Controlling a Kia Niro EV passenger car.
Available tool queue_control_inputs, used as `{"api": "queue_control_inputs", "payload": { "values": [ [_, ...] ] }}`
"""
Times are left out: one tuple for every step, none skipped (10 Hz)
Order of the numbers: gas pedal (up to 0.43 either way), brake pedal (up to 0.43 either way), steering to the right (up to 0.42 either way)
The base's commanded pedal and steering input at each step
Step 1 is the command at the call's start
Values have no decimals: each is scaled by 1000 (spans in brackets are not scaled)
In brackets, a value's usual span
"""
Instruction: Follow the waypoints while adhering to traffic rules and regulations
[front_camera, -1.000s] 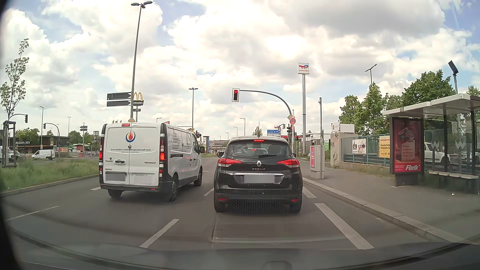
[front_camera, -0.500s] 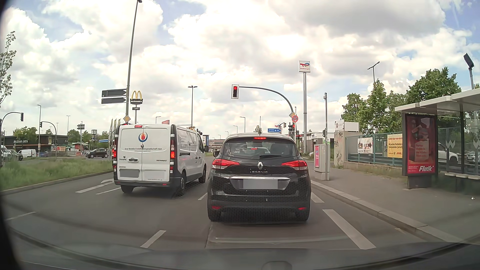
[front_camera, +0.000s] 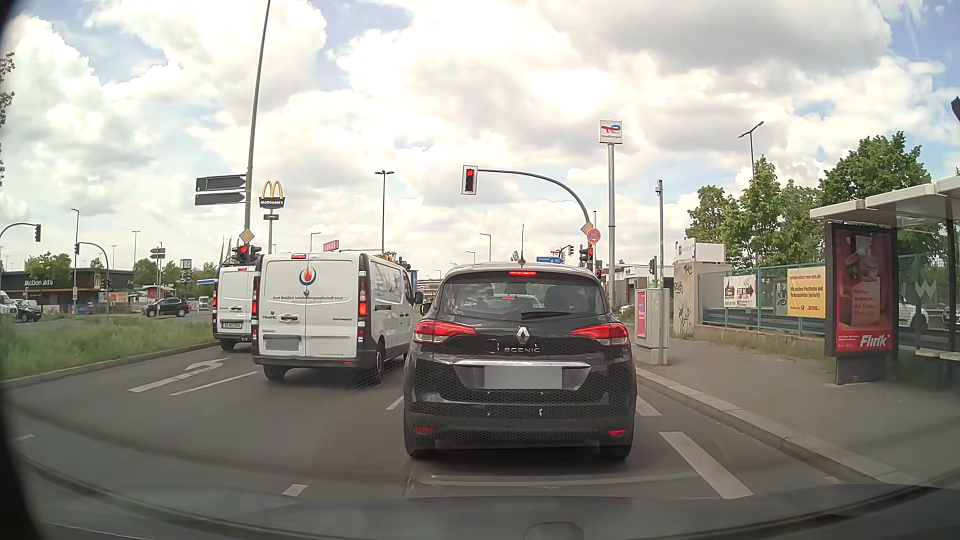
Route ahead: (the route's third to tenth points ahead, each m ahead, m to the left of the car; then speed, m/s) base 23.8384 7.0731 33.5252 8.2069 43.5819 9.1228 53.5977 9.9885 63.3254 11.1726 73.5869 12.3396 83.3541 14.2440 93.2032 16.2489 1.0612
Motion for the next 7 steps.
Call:
{"api": "queue_control_inputs", "payload": {
  "values": [
    [0, 274, -4],
    [0, 280, -5],
    [0, 280, -5],
    [0, 280, -4],
    [0, 280, -5],
    [0, 274, -5],
    [0, 274, -4]
  ]
}}
